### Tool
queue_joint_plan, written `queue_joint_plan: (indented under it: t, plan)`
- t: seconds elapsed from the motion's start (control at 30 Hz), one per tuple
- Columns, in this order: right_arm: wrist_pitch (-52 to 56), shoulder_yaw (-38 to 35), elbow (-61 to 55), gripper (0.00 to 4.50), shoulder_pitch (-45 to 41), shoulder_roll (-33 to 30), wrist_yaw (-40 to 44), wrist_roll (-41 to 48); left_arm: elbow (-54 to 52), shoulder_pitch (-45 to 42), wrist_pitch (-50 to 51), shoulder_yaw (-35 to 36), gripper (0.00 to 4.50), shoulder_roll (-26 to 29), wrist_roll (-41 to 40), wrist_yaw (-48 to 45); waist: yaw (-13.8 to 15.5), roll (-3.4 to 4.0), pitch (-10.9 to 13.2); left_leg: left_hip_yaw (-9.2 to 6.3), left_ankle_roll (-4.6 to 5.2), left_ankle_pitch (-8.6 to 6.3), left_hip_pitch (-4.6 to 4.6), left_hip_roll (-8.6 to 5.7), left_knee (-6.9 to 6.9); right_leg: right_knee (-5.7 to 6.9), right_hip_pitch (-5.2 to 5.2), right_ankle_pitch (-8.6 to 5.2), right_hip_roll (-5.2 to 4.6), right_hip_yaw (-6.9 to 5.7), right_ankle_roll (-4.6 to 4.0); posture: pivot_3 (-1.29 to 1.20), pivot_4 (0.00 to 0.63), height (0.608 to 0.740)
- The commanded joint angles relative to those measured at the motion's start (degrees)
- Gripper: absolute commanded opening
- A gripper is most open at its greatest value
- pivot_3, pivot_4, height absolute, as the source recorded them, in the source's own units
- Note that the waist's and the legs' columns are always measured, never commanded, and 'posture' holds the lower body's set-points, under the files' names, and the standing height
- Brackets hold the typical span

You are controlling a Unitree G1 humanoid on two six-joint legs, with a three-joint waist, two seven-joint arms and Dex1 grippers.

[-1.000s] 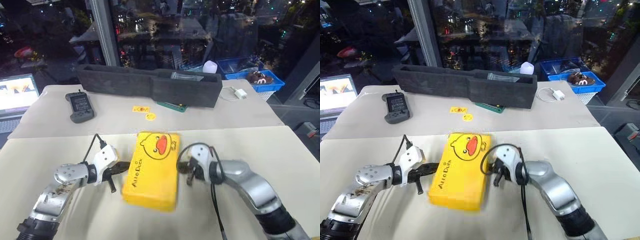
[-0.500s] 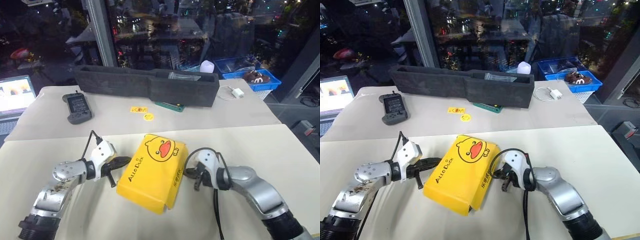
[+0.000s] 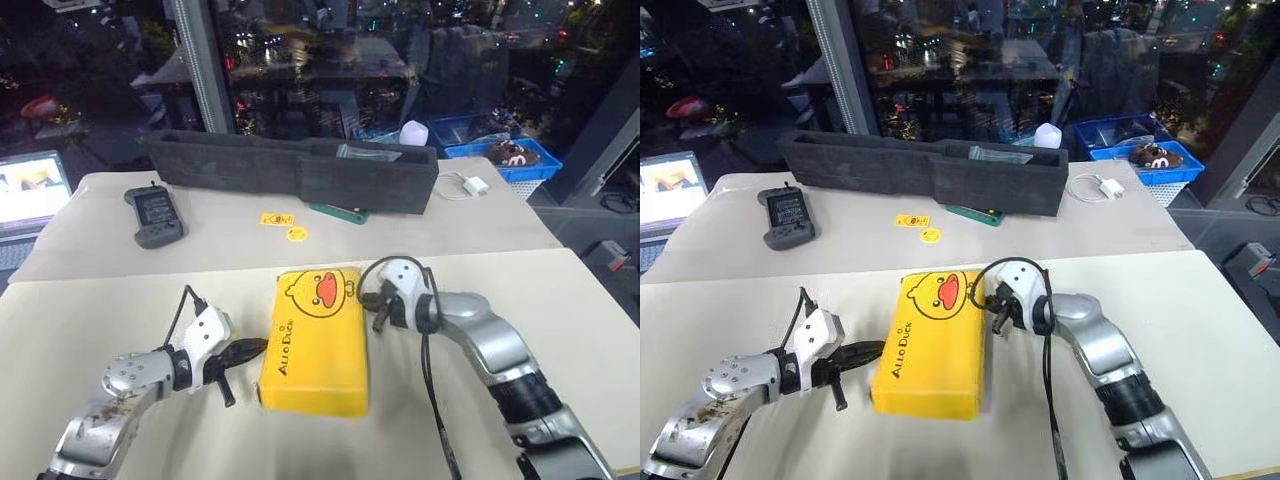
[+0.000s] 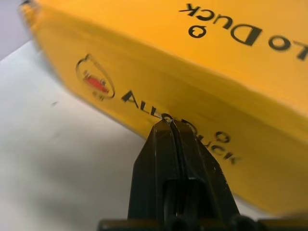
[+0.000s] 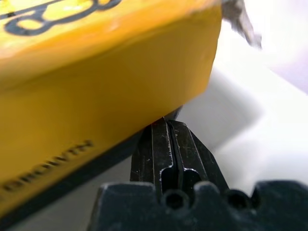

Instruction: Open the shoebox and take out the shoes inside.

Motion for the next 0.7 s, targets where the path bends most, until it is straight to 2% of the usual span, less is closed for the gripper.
queue_joint_plan:
  t: [0.03,0.2,0.43,0.6,0.7]
  plan:
    - [-3.2,0.9,0.7,0.00,-2.5,1.7,2.1,0.0,-2.1,0.5,-0.5,0.4,0.05,0.3,-1.3,-0.1,0.0,0.00,0.0,-0.01,0.00,0.00,0.00,0.01,-0.02,0.01,-0.01,-0.01,0.02,-0.01,-0.02,0.00,0.150,0.740]
    - [-3.4,0.1,-0.1,0.00,-0.7,-0.7,4.1,-0.1,0.7,1.6,-1.7,4.5,0.05,2.7,-1.0,-0.7,0.0,0.01,0.0,-0.03,0.00,0.00,0.00,0.04,-0.07,0.01,-0.03,-0.03,0.03,-0.03,-0.07,0.00,0.150,0.740]
    - [-2.6,-2.7,-4.3,0.00,4.7,-7.5,7.7,1.2,2.5,7.2,-7.6,10.0,0.05,5.4,-1.8,-4.6,0.1,0.02,0.0,0.02,-0.01,-0.01,0.00,0.03,-0.07,-0.05,-0.03,-0.04,-0.11,-0.06,-0.07,0.00,0.150,0.740]
    - [-2.1,-7.1,-8.1,0.00,8.1,-14.1,12.3,4.5,-4.1,11.8,-4.8,20.2,0.05,6.7,-12.8,-9.4,0.1,-0.01,0.0,0.06,-0.02,-0.02,-0.02,0.12,-0.04,-0.02,-0.07,-0.08,-0.12,-0.06,-0.14,0.00,0.150,0.740]
    - [-2.7,-10.8,-11.5,0.00,10.5,-17.2,17.4,9.7,-7.3,18.2,-12.9,24.6,0.05,5.4,-12.1,-13.6,0.1,0.03,0.0,0.07,-0.03,-0.02,0.04,0.17,-0.07,-0.04,-0.05,-0.10,-0.11,-0.06,-0.18,0.00,0.150,0.740]
